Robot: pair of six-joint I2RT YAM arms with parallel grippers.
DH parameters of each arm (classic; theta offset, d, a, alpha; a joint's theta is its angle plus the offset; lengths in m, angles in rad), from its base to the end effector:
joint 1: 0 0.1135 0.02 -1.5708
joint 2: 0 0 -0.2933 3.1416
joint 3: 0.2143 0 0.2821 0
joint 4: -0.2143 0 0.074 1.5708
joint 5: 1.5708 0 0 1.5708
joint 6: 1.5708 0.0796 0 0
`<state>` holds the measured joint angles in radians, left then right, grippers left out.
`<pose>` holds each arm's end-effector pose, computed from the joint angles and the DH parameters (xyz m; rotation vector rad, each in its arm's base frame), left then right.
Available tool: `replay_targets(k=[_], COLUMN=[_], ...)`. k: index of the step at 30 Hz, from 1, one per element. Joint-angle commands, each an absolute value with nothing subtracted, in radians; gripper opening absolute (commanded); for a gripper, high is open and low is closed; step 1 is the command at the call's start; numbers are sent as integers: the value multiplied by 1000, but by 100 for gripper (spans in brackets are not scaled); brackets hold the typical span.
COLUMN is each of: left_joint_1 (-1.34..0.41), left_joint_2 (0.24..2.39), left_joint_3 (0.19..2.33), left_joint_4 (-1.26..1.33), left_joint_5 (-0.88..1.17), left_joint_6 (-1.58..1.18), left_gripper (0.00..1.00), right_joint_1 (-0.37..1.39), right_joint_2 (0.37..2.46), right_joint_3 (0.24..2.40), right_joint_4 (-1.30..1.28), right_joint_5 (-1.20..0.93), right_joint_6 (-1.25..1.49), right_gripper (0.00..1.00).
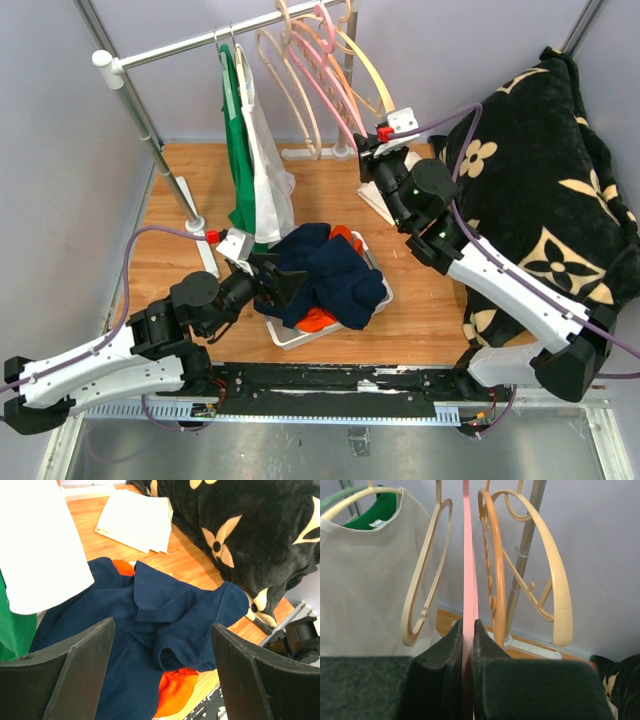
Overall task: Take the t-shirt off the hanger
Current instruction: Place the hanger on the clothesline.
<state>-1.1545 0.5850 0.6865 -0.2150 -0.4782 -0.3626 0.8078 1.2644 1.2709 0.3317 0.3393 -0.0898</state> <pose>0.1093 -0.1565 0.3467 0.3120 1.6976 -0.7370 0.2592 0.2328 0.5044 -0.2652 1.2350 0.4121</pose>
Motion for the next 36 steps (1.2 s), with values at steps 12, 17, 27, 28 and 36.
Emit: replay_targets(k=[12, 17, 27, 28, 36], left_joint_1=[-1163, -1163, -1163, -1163, -1163], left_joint_2=[462, 406, 374, 373, 371], left_joint_3=[633, 625, 650, 654, 675], left_joint_4=[-137, -143, -159, -156, -115], left_joint_5=[-510, -524, -559, -565, -611], left_joint_6=[-338, -336, -315, -308, -255], left_gripper=[87, 87, 87, 87, 91], right_joint_1=[700, 687, 676, 674, 653], right_joint_2=[1413, 1459, 1535, 1540, 1579], right_joint_3=[1411, 1452, 1508, 1510, 1520], right_joint_4=[434, 434, 420, 419, 405], right_joint_5=[238, 206, 175, 173, 153], right_joint_6=[-54, -44, -21, -16, 13], right_gripper=[1, 1, 1, 1, 1])
